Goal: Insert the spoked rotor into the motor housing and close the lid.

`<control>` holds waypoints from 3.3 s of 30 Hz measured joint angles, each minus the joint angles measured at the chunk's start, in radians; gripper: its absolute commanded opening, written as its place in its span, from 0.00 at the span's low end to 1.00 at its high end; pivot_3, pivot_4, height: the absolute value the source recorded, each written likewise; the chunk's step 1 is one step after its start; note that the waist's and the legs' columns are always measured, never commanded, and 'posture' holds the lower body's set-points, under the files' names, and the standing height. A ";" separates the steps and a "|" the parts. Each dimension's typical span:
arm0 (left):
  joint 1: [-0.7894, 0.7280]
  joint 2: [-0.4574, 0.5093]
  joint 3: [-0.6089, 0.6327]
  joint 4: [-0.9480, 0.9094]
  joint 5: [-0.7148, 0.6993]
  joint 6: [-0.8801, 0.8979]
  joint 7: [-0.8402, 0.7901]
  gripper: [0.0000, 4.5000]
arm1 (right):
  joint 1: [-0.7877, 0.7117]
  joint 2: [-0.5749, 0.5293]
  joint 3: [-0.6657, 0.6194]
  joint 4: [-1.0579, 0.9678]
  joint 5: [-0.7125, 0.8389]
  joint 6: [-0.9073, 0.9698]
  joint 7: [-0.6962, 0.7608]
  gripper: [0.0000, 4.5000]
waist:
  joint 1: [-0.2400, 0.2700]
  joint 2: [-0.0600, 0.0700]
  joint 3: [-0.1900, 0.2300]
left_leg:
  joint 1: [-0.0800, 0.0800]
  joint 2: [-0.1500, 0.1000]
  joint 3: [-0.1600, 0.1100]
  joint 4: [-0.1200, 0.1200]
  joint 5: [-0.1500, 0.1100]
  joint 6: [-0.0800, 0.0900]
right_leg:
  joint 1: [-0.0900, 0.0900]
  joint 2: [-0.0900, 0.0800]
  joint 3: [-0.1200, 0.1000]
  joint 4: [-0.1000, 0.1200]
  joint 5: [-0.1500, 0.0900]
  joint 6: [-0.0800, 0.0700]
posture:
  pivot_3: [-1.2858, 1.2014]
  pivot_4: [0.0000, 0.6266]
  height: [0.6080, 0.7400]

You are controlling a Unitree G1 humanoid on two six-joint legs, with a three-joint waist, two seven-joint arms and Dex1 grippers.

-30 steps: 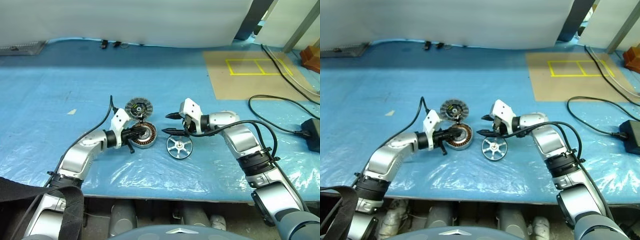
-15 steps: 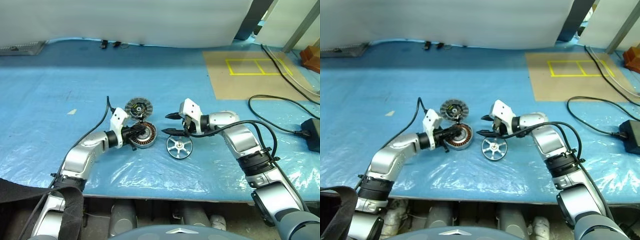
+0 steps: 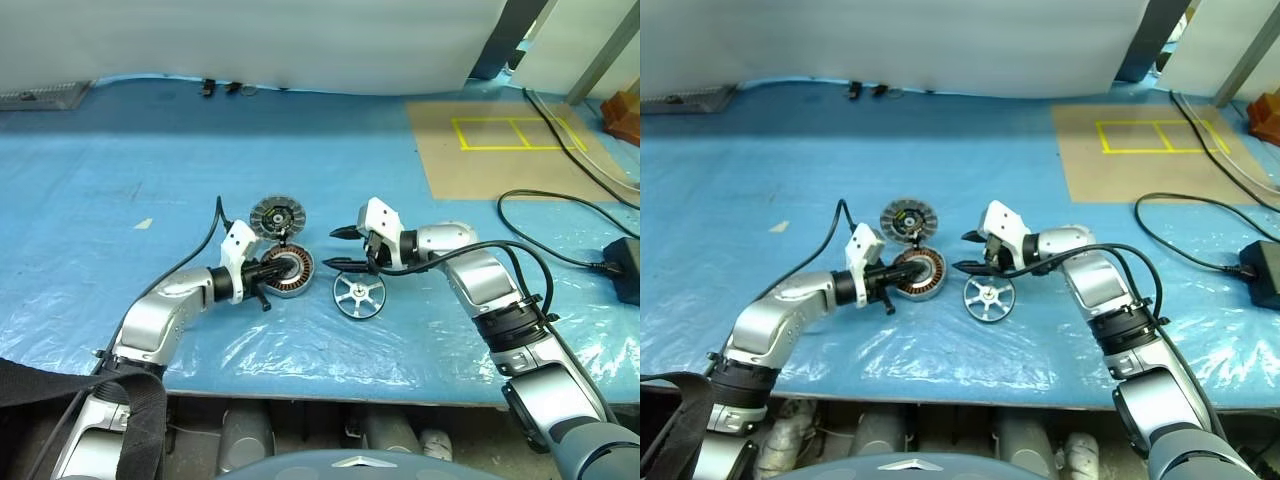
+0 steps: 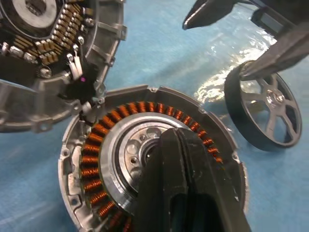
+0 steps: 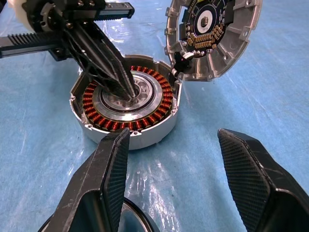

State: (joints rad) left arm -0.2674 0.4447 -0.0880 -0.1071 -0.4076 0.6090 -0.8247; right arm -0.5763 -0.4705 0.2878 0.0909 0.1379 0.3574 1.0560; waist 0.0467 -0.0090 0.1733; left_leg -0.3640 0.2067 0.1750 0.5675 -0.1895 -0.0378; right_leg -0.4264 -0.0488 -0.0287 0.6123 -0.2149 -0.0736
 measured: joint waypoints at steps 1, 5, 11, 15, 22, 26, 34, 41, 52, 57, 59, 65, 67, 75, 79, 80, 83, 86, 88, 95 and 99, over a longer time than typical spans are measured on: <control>0.002 0.002 0.000 -0.005 -0.002 0.003 -0.001 0.00 | 0.000 0.000 0.000 0.000 0.000 0.000 0.000 0.65 | 0.000 0.000 0.000 | 0.000 0.000 0.000 0.000 0.000 0.000 | 0.000 0.000 0.000 0.000 0.000 0.000 | 0.52 0.24 1.00; 0.003 0.016 -0.013 -0.013 0.013 -0.001 0.001 0.00 | 0.000 0.000 0.000 0.000 0.000 0.000 0.000 0.65 | 0.000 0.000 0.000 | 0.000 0.000 0.000 0.000 0.000 0.000 | 0.000 0.000 0.000 -0.001 0.000 0.000 | 0.52 0.24 1.00; 0.014 -0.023 0.015 -0.004 -0.013 -0.019 0.019 0.00 | 0.000 0.001 0.000 0.002 -0.001 -0.002 0.001 0.65 | -0.001 0.000 0.000 | 0.000 0.000 0.000 0.000 0.000 0.000 | 0.000 0.000 0.000 -0.001 0.000 0.000 | 0.52 0.24 1.00; 0.052 -0.022 0.086 -0.033 -0.083 -0.030 -0.003 0.00 | 0.000 0.000 0.000 0.000 0.004 0.009 0.010 0.65 | -0.003 0.000 0.000 | 0.000 0.000 0.000 -0.001 0.000 0.000 | 0.000 0.001 0.000 -0.001 0.000 0.000 | 0.52 0.24 1.00; 0.159 -0.016 0.140 -0.146 -0.082 -0.195 -0.010 0.00 | 0.002 -0.022 -0.007 -0.074 0.064 0.092 0.046 0.65 | -0.001 0.000 0.000 | 0.000 0.000 0.000 -0.002 -0.002 0.003 | 0.000 0.000 0.000 -0.003 0.000 0.000 | 0.52 0.24 1.00; 0.225 -0.026 0.132 -0.145 -0.004 -0.337 0.006 0.00 | 0.008 -0.078 -0.010 -0.148 0.085 0.153 0.069 0.65 | 0.000 0.000 0.000 | 0.000 0.000 0.000 -0.003 -0.002 0.003 | 0.000 0.001 0.000 -0.004 0.000 0.000 | 0.52 0.24 1.00; 0.307 -0.046 0.086 -0.139 0.047 -0.450 0.010 0.00 | -0.005 -0.086 -0.013 -0.187 0.098 0.200 0.051 0.65 | -0.003 0.000 0.000 | 0.002 0.001 0.000 -0.003 -0.002 0.003 | 0.000 0.001 0.000 -0.002 0.000 0.000 | 0.52 0.24 1.00; 0.180 -0.073 0.056 -0.060 0.098 -0.427 0.092 0.00 | -0.040 -0.045 -0.009 -0.162 0.088 0.162 0.024 0.65 | 0.002 0.000 0.000 | 0.002 0.000 0.000 -0.001 -0.001 0.002 | 0.001 0.000 0.001 -0.001 0.000 0.000 | 0.52 0.24 1.00; 0.102 -0.041 -0.018 -0.014 0.119 -0.312 0.067 0.00 | -0.013 -0.038 -0.009 -0.151 0.079 0.151 -0.018 0.65 | -0.001 0.000 0.000 | 0.002 0.000 0.000 -0.001 0.000 0.000 | 0.001 0.001 0.000 -0.001 0.000 0.000 | 0.52 0.24 1.00; 0.090 -0.013 -0.038 -0.010 0.124 -0.267 0.043 0.00 | 0.002 -0.042 -0.009 -0.153 0.076 0.148 -0.034 0.65 | -0.001 0.000 0.000 | 0.002 0.000 0.000 -0.001 0.000 0.000 | 0.001 0.001 0.000 0.000 0.000 0.000 | 0.52 0.24 1.00; 0.083 -0.008 -0.042 -0.010 0.129 -0.259 0.040 0.00 | 0.002 -0.042 -0.009 -0.153 0.076 0.145 -0.036 0.65 | -0.001 0.000 0.000 | 0.002 0.000 0.000 -0.001 0.000 0.000 | 0.001 0.001 0.000 0.000 0.000 0.000 | 0.52 0.24 1.00; 0.075 -0.041 -0.024 -0.005 0.110 -0.244 0.051 0.00 | 0.001 -0.042 -0.009 -0.152 0.075 0.133 -0.038 0.65 | 0.000 0.000 0.000 | 0.002 0.000 0.000 0.001 0.000 0.000 | 0.001 0.000 0.001 0.001 0.000 0.000 | 0.52 0.24 1.00; 0.073 -0.060 -0.001 -0.007 0.069 -0.226 0.053 0.00 | 0.001 -0.041 -0.009 -0.151 0.073 0.125 -0.039 0.65 | 0.000 0.000 0.000 | 0.002 0.000 0.000 0.001 0.000 0.000 | 0.001 0.001 0.000 0.001 0.000 0.000 | 0.52 0.24 1.00; 0.065 -0.031 0.034 -0.009 0.048 -0.204 0.052 0.00 | 0.001 -0.036 -0.009 -0.148 0.065 0.105 -0.047 0.65 | 0.001 0.000 0.000 | 0.002 0.000 0.000 0.002 0.000 0.000 | 0.001 0.000 0.000 0.002 0.000 0.000 | 0.52 0.24 1.00; 0.064 -0.029 0.012 0.001 0.071 -0.205 0.053 0.00 | 0.002 -0.033 -0.009 -0.146 0.059 0.101 -0.059 0.65 | 0.001 0.000 0.000 | 0.002 0.000 0.000 0.002 0.000 0.000 | 0.001 0.000 0.000 0.002 0.000 0.000 | 0.52 0.24 1.00; 0.063 -0.033 0.008 0.004 0.075 -0.206 0.054 0.00 | 0.002 -0.032 -0.009 -0.146 0.059 0.101 -0.060 0.65 | 0.000 0.000 0.000 | 0.002 0.000 0.000 0.002 0.000 0.000 | 0.001 0.000 0.000 0.002 0.000 0.000 | 0.52 0.24 1.00; 0.048 -0.046 0.003 0.021 0.077 -0.208 0.062 0.00 | 0.003 -0.032 -0.009 -0.146 0.057 0.101 -0.065 0.65 | 0.001 0.000 0.000 | 0.002 0.000 0.000 0.002 0.000 0.000 | 0.001 0.000 0.000 0.002 0.000 0.000 | 0.52 0.24 1.00; 0.031 -0.047 0.001 0.023 0.082 -0.213 0.061 0.00 | 0.003 -0.033 -0.009 -0.146 0.057 0.101 -0.070 0.65 | -0.001 0.000 0.000 | 0.002 0.000 0.000 0.002 0.000 0.000 | 0.001 0.000 0.000 0.002 0.000 0.000 | 0.52 0.24 1.00; 0.028 -0.033 -0.016 0.039 0.104 -0.216 0.057 0.00 | 0.003 -0.033 -0.009 -0.146 0.057 0.101 -0.071 0.65 | -0.001 0.000 0.000 | 0.002 0.000 0.000 0.002 0.000 0.000 | 0.001 0.001 0.000 0.002 0.000 0.000 | 0.52 0.24 1.00; 0.019 -0.025 -0.029 0.048 0.129 -0.228 0.051 0.00 | 0.003 -0.026 -0.009 -0.145 0.055 0.101 -0.080 0.65 | 0.000 0.000 0.000 | 0.002 0.000 0.000 0.002 0.000 0.000 | 0.001 0.000 0.000 0.003 0.000 0.000 | 0.52 0.24 1.00; 0.036 -0.036 0.021 0.046 0.084 -0.260 0.039 0.00 | 0.003 -0.015 -0.012 -0.145 0.065 0.119 -0.081 0.65 | -0.003 0.000 0.000 | 0.002 0.000 0.000 0.002 0.000 -0.001 | 0.001 0.001 0.000 0.003 0.000 0.000 | 0.52 0.24 1.00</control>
State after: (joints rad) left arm -0.2315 0.4090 -0.0668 -0.0612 -0.3232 0.3492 -0.7861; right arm -0.5736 -0.4857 0.2757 -0.0540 0.2033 0.4768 0.9753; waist 0.0440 -0.0089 0.1732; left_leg -0.3623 0.2064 0.1751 0.5695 -0.1893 -0.0383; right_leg -0.4251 -0.0481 -0.0283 0.6149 -0.2148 -0.0737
